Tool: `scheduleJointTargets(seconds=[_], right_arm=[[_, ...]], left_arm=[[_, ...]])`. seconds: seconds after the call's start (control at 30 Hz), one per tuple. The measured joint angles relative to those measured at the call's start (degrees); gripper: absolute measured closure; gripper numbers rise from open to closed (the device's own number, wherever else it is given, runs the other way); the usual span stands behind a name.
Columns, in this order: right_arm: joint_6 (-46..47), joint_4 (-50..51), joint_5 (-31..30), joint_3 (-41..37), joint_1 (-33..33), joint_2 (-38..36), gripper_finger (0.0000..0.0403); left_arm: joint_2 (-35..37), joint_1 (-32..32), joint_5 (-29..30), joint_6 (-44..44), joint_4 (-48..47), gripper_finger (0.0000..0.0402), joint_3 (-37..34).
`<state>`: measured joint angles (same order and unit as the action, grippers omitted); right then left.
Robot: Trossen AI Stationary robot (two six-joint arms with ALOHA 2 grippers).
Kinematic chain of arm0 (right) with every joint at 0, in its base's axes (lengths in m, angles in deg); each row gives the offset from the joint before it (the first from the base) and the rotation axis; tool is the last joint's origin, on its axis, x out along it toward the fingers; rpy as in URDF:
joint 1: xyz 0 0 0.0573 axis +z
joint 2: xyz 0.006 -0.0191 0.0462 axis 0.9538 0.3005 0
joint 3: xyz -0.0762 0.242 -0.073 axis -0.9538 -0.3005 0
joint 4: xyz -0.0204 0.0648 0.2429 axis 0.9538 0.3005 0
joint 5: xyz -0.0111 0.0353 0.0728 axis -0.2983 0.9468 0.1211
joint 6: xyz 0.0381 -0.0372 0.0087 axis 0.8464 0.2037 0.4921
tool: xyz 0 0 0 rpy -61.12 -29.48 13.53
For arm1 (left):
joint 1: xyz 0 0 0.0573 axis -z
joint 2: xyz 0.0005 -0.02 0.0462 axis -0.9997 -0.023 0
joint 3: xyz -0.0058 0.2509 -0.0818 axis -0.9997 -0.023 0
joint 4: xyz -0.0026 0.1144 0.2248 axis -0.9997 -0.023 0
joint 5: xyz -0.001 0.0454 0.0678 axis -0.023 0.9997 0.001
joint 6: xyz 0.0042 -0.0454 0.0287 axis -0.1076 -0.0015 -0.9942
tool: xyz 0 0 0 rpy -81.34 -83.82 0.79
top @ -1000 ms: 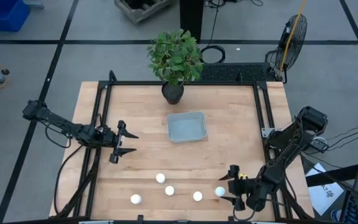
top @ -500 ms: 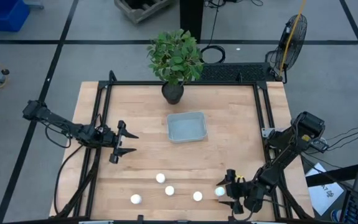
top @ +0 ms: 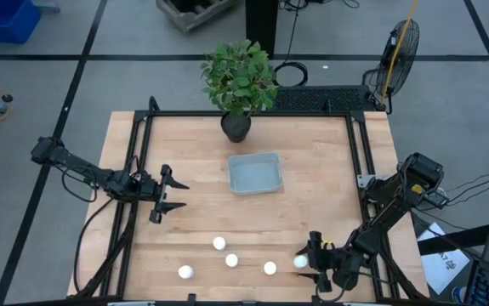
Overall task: Pick and place pill bottles into a basket
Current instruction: Put the white pill bottle into the gray bin
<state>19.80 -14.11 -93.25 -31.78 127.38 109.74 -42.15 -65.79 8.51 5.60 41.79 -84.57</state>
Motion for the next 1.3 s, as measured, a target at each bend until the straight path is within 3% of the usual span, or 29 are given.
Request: scheduleJointTargets(seconds=[0.37,0.8,1.1,1.3], right_arm=[[-1.33,-0.07,-0.04,0.02,0.00,-0.09,0.0249],[-9.10,0.14,-3.10,0.04,-1.84,-3.83,0.0251],[-23.03,-0.99,-5.75,0.02,-9.07,-15.87,0.0241],[-40.63,-8.86,-7.48,0.02,-16.01,-23.65,0.0253]], left_arm=[[-0.01,0.00,0.00,-0.01,0.00,0.0151,0.01],[-0.02,0.01,0.00,-0.01,-0.01,0.0151,0.01],[-0.02,0.00,0.00,0.00,0.00,0.0151,0.01],[-0.02,0.01,0.01,-0.01,0.00,0.0151,0.01]])
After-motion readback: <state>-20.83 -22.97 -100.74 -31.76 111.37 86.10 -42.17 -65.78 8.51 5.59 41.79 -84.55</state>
